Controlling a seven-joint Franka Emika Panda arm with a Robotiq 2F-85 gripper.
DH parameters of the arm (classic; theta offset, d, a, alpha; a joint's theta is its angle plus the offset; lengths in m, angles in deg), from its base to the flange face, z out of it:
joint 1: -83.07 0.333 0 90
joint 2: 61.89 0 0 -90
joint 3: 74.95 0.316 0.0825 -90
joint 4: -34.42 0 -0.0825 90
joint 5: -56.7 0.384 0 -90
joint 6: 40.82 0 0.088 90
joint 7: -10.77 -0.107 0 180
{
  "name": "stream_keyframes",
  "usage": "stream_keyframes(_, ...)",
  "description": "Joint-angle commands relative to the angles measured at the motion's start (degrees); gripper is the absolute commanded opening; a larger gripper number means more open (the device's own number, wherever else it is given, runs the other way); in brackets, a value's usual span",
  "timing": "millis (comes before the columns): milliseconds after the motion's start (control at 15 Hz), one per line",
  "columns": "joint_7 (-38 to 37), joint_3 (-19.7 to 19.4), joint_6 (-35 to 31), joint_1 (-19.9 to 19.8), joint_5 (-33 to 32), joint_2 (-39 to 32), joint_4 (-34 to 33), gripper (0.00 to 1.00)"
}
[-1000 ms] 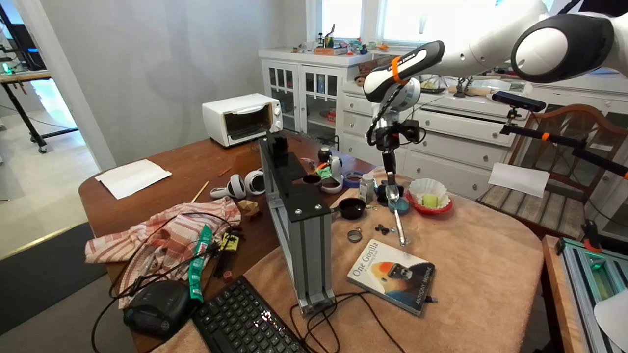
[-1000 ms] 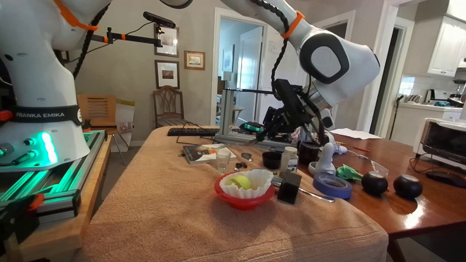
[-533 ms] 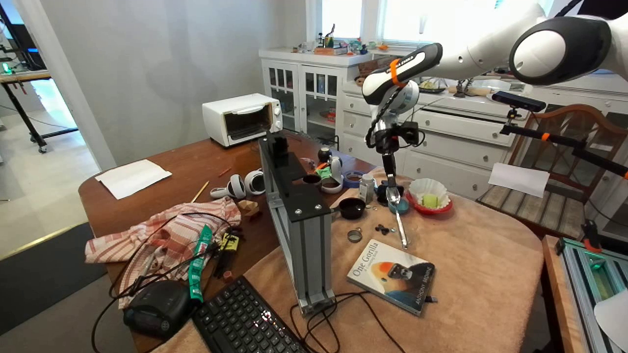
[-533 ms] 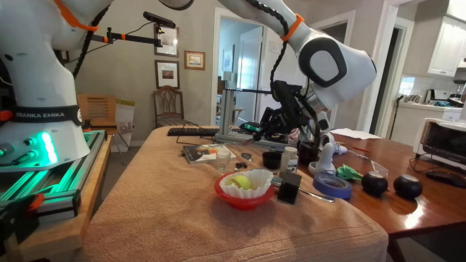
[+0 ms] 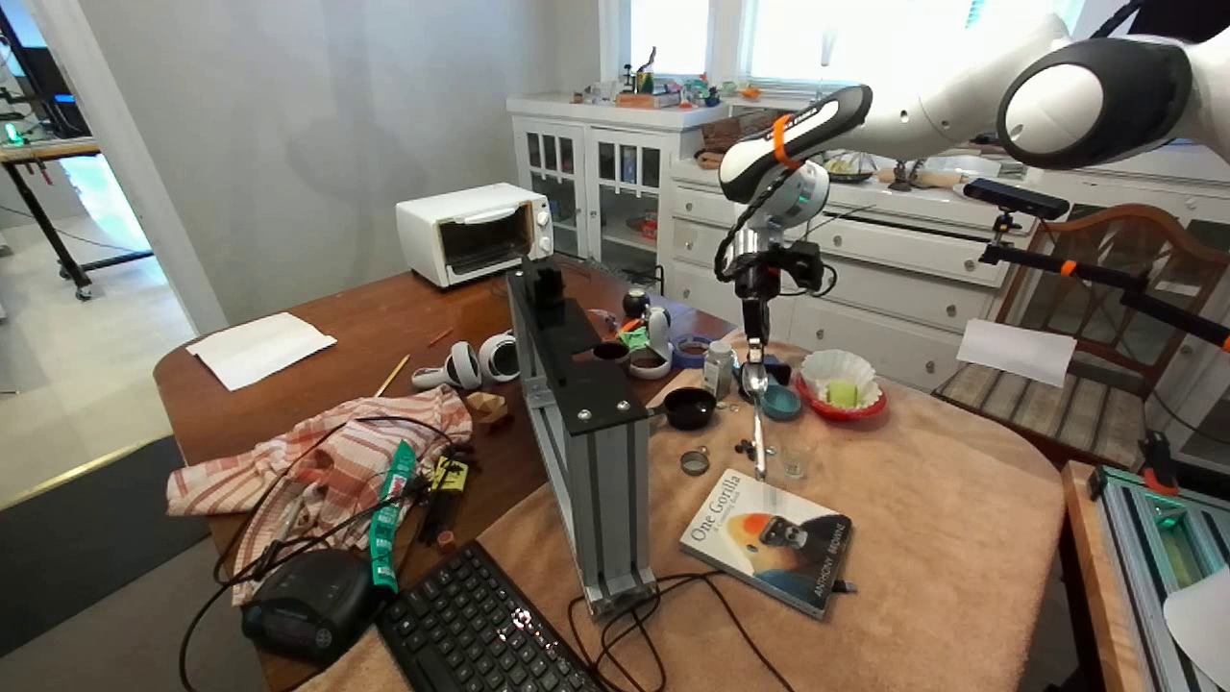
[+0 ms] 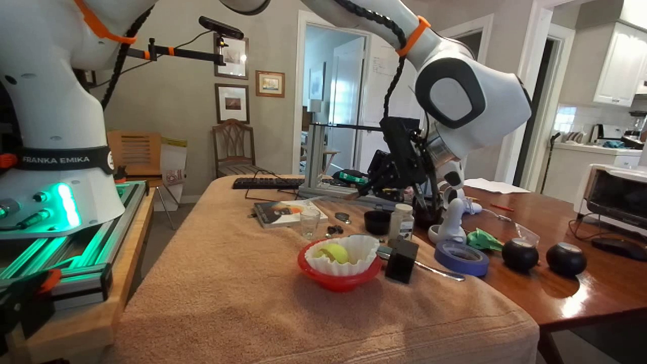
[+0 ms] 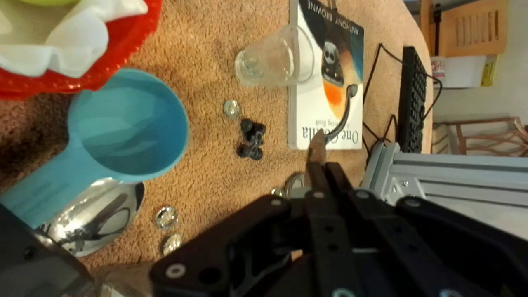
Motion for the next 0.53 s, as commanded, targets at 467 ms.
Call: stream_keyframes(467, -0.03, 0.19, -17.06, -3.61, 11.24, 0.20, 4.15, 0.01)
